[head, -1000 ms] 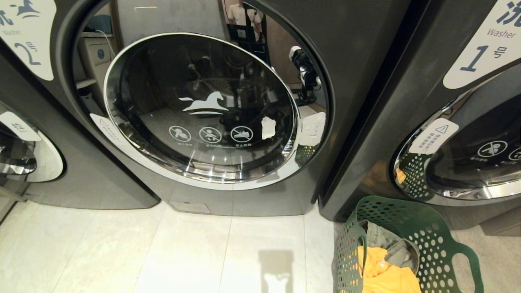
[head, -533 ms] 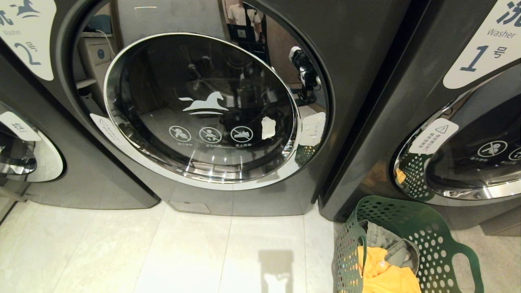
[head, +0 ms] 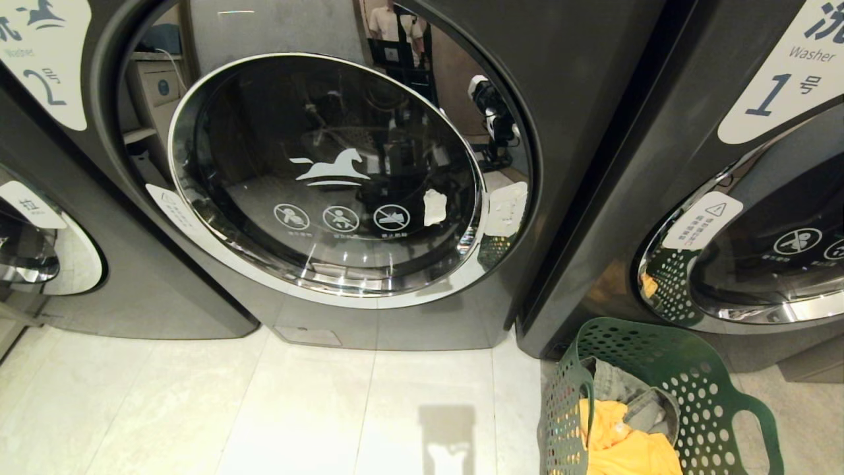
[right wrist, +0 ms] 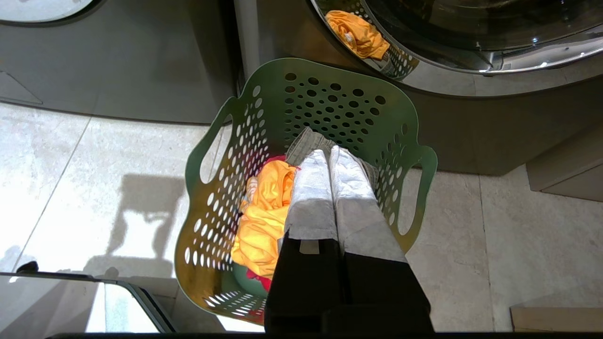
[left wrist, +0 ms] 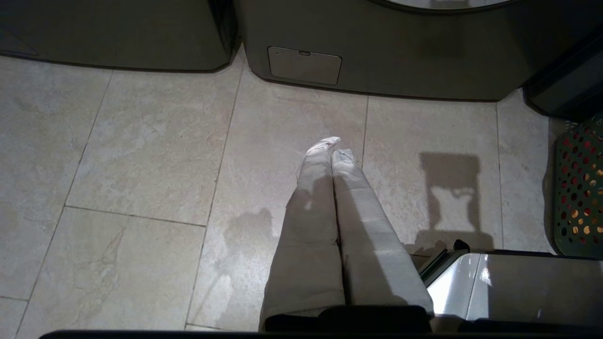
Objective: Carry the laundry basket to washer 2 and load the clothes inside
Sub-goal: Open the lid of the washing machine
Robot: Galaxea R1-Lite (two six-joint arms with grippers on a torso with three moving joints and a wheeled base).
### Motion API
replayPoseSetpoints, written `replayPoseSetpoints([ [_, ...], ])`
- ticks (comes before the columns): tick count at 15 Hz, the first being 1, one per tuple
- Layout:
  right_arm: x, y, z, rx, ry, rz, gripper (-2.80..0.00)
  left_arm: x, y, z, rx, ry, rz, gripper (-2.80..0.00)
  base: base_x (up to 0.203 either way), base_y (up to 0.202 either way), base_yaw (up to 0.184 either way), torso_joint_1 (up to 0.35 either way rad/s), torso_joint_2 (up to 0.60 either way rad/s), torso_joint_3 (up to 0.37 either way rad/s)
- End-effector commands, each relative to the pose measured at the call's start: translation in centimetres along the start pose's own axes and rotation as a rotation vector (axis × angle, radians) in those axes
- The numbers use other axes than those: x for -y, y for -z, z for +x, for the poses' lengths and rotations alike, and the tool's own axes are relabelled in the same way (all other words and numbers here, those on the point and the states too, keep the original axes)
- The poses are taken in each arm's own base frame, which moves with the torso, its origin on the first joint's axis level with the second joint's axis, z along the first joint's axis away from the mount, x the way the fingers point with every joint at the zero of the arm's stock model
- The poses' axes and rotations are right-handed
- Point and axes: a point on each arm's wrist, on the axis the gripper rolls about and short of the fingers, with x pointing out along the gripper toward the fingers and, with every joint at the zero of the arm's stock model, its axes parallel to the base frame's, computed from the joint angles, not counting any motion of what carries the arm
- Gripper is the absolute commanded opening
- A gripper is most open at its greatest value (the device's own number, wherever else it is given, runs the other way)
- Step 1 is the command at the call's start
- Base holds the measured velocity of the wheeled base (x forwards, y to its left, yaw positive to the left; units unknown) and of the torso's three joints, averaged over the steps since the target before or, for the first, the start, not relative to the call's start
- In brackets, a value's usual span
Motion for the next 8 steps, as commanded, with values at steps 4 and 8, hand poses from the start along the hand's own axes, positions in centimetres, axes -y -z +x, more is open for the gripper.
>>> replayPoseSetpoints([
  [4,0.0,-0.01,0.01,-0.002,-0.001,-0.002,-2.8,0.0,0.0,0.01,-0.003,-0.001,-0.001,-2.8,-0.066,0.0,0.002,0.005,0.0,0.001],
  [8,0.0,-0.01,0.01,-0.002,-0.001,-0.002,-2.8,0.0,0.0,0.01,-0.003,-0.001,-0.001,-2.8,-0.188,0.0,0.002,-0.004,0.0,0.007],
])
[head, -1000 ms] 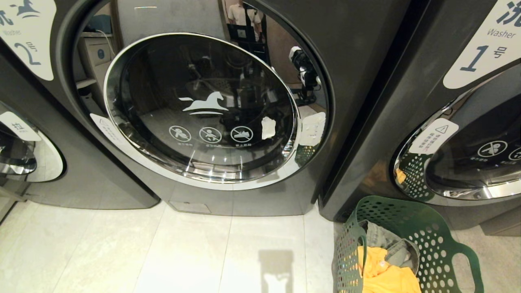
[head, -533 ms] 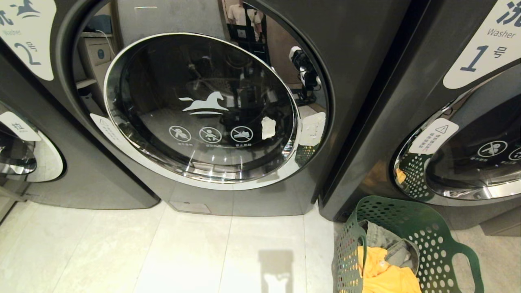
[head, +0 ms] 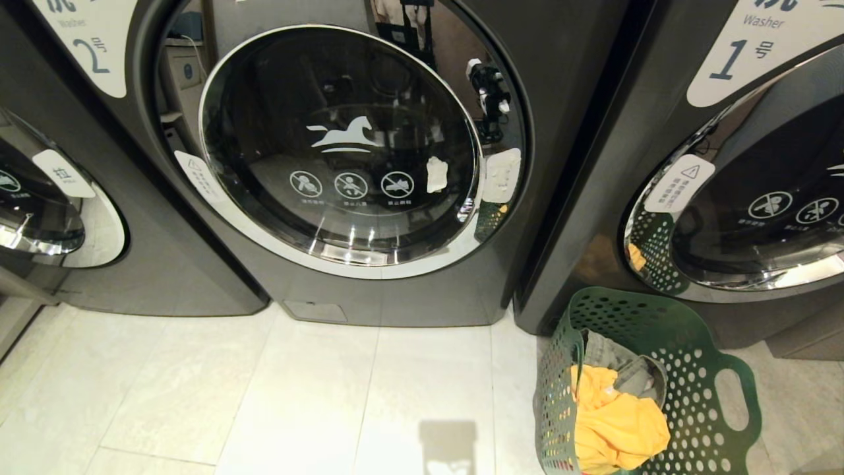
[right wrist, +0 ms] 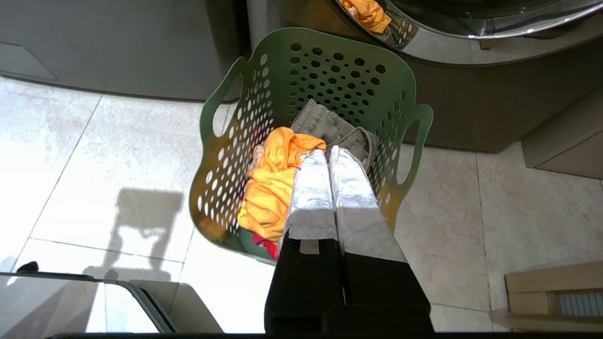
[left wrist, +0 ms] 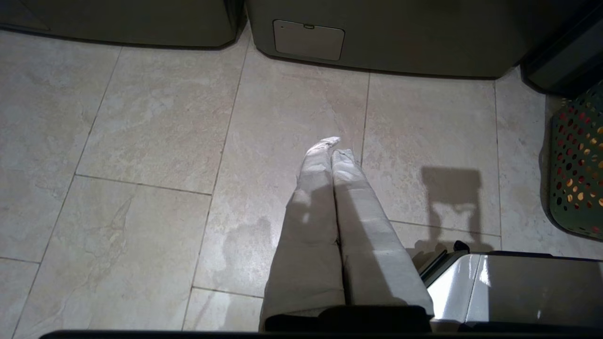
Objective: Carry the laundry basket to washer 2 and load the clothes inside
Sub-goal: Open the lid of the washing machine
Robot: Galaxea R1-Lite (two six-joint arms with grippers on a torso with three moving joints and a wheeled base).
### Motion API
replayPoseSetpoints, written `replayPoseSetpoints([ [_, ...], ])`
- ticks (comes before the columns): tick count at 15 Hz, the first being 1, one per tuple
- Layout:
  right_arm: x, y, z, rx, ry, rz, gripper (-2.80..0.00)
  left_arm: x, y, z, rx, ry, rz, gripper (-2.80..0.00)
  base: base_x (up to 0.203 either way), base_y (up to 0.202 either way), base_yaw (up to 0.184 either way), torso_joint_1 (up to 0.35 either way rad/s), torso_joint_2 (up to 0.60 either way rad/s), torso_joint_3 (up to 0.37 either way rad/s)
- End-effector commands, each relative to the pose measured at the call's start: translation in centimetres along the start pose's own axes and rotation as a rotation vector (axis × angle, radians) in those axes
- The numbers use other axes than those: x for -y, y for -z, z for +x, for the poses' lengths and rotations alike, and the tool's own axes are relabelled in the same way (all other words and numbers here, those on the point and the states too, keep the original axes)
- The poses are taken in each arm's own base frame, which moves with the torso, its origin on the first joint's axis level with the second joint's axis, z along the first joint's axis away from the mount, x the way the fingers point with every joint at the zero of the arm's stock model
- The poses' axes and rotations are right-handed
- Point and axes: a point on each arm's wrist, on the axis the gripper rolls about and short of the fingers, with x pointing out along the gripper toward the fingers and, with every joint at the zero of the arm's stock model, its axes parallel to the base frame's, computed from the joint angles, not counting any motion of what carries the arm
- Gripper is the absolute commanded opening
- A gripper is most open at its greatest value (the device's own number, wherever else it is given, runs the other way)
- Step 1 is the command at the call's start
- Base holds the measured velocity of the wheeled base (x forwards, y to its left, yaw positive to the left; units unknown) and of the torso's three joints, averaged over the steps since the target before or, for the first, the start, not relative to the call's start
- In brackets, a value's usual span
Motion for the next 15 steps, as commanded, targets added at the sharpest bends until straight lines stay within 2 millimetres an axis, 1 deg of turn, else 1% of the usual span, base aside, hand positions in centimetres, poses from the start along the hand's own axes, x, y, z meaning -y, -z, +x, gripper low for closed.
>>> replayPoseSetpoints([
  [1,0.0,0.0,0.01,-0.002,-0.001,-0.001,-2.8,0.0,0.0,0.01,-0.003,-0.001,-0.001,-2.8,-0.085,0.0,0.002,-0.003,0.0,0.006],
  [13,-0.01,0.02,0.14,0.021,-0.002,-0.001,-2.8,0.0,0.0,0.01,-0.003,-0.001,0.002,-2.8,0.0,0.0,0.0,0.0,0.0,0.0],
  [15,-0.01,0.02,0.14,0.021,-0.002,-0.002,-2.8,0.0,0.0,0.01,-0.003,-0.001,0.002,-2.8,0.003,0.003,-0.115,0.002,0.0,0.002],
])
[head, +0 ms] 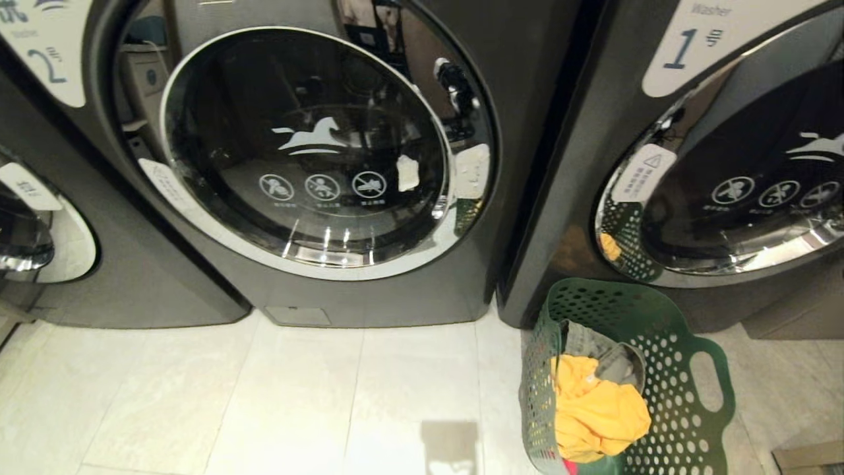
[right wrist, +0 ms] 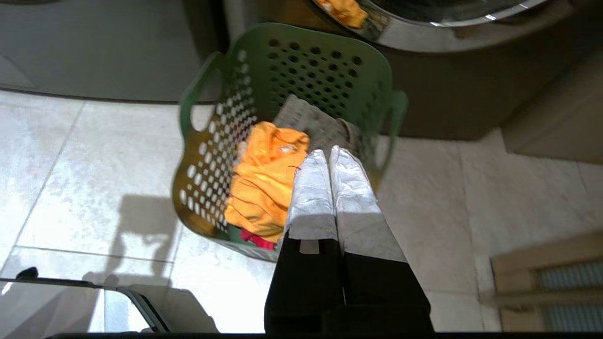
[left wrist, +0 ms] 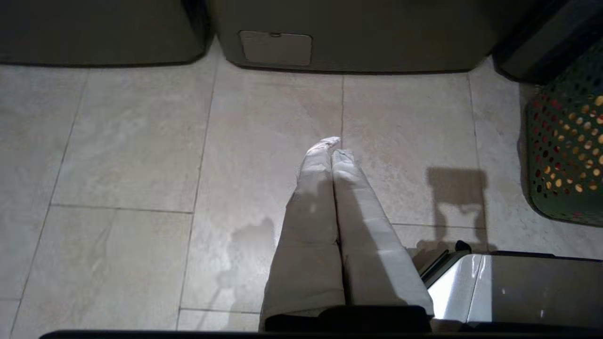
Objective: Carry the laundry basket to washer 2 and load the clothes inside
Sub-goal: Open the lid of the washing machine
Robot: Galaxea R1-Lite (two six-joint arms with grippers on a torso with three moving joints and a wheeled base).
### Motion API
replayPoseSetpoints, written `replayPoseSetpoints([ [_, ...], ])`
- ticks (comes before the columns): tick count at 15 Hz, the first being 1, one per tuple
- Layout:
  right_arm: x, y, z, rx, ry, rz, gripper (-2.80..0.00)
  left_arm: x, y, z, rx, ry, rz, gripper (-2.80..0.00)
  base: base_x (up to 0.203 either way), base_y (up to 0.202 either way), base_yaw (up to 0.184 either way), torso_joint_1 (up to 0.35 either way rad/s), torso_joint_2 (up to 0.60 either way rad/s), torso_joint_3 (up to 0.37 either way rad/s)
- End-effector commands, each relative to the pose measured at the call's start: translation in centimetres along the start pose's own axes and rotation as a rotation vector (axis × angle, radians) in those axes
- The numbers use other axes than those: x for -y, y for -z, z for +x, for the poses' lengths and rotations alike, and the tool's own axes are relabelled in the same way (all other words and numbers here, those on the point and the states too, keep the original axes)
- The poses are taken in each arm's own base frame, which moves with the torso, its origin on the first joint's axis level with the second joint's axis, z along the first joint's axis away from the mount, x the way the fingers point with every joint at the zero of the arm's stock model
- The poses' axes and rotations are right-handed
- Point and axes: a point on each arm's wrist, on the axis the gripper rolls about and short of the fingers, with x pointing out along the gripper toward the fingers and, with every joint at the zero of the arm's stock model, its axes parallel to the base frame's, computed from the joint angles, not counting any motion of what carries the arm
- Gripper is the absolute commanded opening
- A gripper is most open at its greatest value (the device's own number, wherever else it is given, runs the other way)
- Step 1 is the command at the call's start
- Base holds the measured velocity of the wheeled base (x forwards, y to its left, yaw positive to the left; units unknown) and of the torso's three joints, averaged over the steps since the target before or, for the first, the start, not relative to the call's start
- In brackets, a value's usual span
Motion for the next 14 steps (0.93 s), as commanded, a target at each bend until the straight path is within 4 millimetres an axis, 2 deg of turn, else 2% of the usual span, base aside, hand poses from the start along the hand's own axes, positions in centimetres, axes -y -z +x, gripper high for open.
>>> replayPoseSetpoints([
  [1,0.0,0.0,0.01,-0.001,-0.001,-0.001,-2.8,0.0,0.01,0.01,-0.004,0.0,0.0,-2.8,0.001,0.005,-0.175,0.002,0.01,0.003],
  [8,0.0,0.0,0.01,-0.001,0.001,-0.001,-2.8,0.0,0.01,0.02,-0.004,0.0,0.0,-2.8,0.0,0.007,-0.169,0.003,0.0,0.001],
  [10,0.0,0.0,0.01,-0.002,0.001,-0.004,-2.8,0.0,-0.03,0.0,-0.002,0.0,0.0,-2.8,-0.002,-0.005,-0.08,-0.002,0.0,0.002],
  [14,0.0,0.04,0.02,-0.003,0.001,-0.003,-2.8,0.0,0.01,0.02,-0.004,0.0,0.0,-2.8,0.0,0.0,0.0,0.0,0.0,0.0],
])
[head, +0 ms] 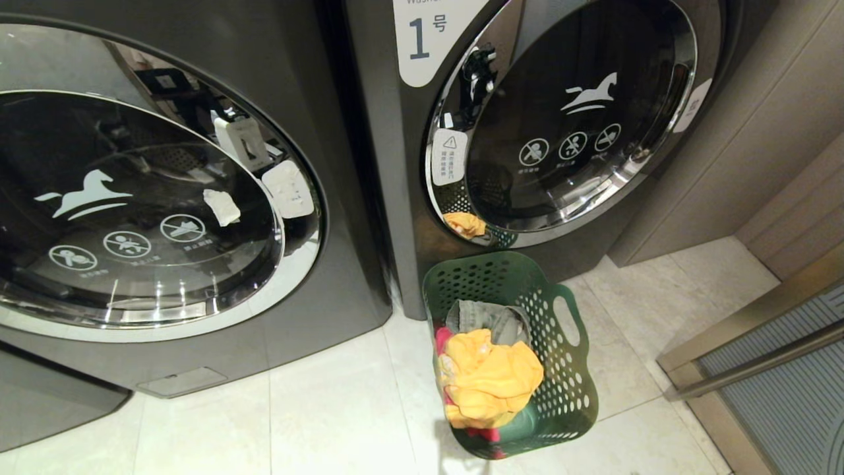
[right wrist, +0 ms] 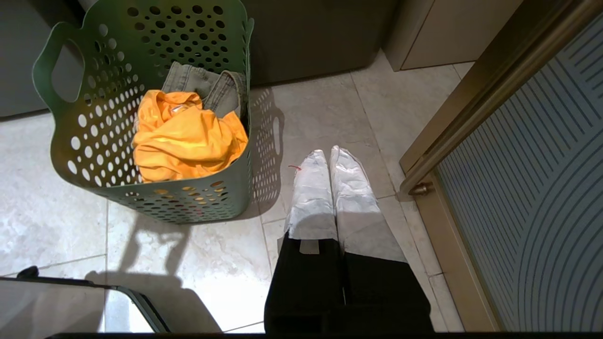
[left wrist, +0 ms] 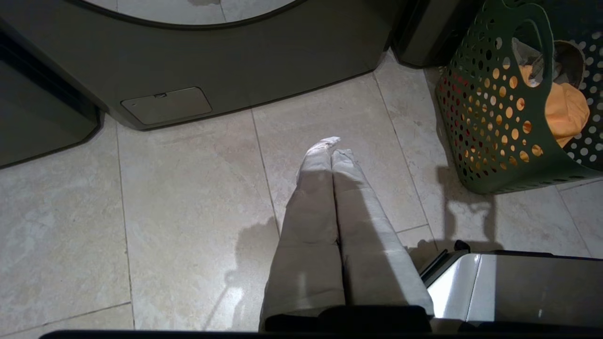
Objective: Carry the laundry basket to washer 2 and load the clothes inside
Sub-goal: Open the lid of the washing machine
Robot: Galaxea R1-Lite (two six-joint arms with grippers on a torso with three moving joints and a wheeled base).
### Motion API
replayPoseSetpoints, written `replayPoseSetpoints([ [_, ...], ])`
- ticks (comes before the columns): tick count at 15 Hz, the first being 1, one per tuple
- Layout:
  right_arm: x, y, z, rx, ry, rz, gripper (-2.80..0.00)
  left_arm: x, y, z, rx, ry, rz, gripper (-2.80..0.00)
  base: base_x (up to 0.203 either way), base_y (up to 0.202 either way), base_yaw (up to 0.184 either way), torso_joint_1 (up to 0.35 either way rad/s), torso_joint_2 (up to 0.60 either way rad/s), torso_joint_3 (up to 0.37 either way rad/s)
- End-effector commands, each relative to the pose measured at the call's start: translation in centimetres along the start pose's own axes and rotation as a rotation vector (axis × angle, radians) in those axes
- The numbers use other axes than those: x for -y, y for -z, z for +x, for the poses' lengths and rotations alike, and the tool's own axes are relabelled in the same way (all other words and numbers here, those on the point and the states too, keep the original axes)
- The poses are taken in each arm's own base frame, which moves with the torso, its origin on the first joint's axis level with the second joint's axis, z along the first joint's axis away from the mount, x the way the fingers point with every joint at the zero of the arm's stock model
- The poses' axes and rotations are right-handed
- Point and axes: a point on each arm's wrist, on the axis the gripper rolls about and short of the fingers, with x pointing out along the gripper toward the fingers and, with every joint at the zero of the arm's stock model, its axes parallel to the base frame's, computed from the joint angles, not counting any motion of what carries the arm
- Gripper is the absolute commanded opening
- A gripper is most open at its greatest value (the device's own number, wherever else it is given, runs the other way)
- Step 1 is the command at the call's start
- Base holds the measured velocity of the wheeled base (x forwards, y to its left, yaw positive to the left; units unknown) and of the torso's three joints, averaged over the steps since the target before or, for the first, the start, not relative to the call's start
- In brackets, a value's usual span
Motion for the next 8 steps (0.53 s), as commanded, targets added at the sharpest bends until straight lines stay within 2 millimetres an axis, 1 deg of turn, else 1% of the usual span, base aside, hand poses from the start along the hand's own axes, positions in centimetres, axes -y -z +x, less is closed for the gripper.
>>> replayPoseSetpoints([
  [1,0.0,0.0,0.01,-0.002,-0.001,-0.002,-2.8,0.0,0.01,0.01,-0.003,0.0,0.0,-2.8,0.0,0.0,0.0,0.0,0.0,0.0],
  [8,0.0,0.0,0.02,0.001,0.001,-0.002,-2.8,0.0,0.01,0.01,-0.003,0.0,0.0,-2.8,0.0,0.0,0.0,0.0,0.0,0.0],
])
